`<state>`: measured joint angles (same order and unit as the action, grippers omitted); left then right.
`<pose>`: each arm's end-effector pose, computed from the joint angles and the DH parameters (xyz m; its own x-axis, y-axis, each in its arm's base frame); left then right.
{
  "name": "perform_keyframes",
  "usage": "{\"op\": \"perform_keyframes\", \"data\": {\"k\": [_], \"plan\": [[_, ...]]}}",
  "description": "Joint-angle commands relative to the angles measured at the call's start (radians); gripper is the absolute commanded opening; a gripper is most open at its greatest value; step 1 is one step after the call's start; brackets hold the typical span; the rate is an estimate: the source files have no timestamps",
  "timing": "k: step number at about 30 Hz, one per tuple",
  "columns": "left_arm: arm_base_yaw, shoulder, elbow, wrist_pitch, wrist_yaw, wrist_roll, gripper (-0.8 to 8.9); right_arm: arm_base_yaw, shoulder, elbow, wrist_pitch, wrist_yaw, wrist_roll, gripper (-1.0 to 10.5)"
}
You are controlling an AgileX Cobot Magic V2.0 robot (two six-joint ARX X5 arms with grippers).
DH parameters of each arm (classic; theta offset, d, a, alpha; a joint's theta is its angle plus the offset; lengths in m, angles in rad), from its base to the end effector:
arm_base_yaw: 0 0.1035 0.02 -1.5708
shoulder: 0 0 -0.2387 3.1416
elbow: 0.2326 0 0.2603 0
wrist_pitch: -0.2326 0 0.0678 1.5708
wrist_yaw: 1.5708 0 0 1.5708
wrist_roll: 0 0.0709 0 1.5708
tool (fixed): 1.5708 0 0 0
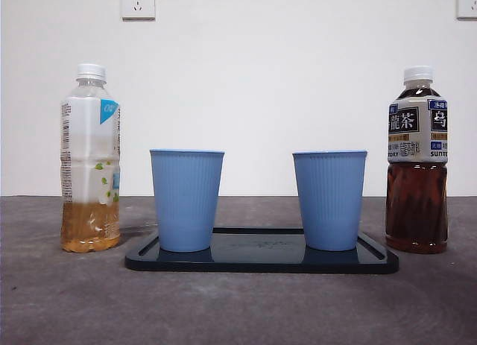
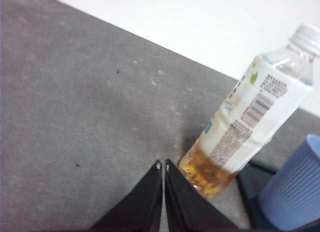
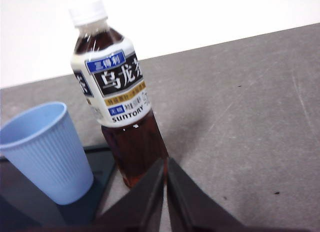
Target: Pour the drink into the cup
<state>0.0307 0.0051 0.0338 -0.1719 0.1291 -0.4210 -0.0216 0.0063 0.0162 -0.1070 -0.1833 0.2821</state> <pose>0.1697 -0.0039 0.1523 0.9850 -0.0986 -0.1415 0.0302 0.9064 -0.4213 0.1711 0.0092 0.1542 0.9823 0.1611 -0.0953 -0.1268 0.9473 0.2940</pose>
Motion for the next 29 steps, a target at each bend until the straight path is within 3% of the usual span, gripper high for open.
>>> {"op": "perform_keyframes", "data": {"k": [1,10,16,20,29], "plan": [[0.003,-0.002,0.028,0.013,0.014,-0.087,0.09,-0.002,-0.003,0.019,0.01,0.0,0.076,0.1],[0.003,0.043,0.224,-0.02,0.029,-0.108,0.1,-0.002,0.008,0.175,-0.002,0.004,0.097,0.1],[0.003,0.156,0.414,-0.153,0.049,0.016,0.1,-0.002,0.083,0.332,-0.059,0.0,0.088,0.1],[0.003,0.255,0.532,-0.262,0.118,0.105,0.1,-0.002,0.172,0.456,-0.164,-0.032,0.026,0.1],[0.001,0.483,0.746,-0.488,0.378,0.277,0.1,0.0,0.426,0.719,-0.518,-0.258,-0.163,0.1]]}}
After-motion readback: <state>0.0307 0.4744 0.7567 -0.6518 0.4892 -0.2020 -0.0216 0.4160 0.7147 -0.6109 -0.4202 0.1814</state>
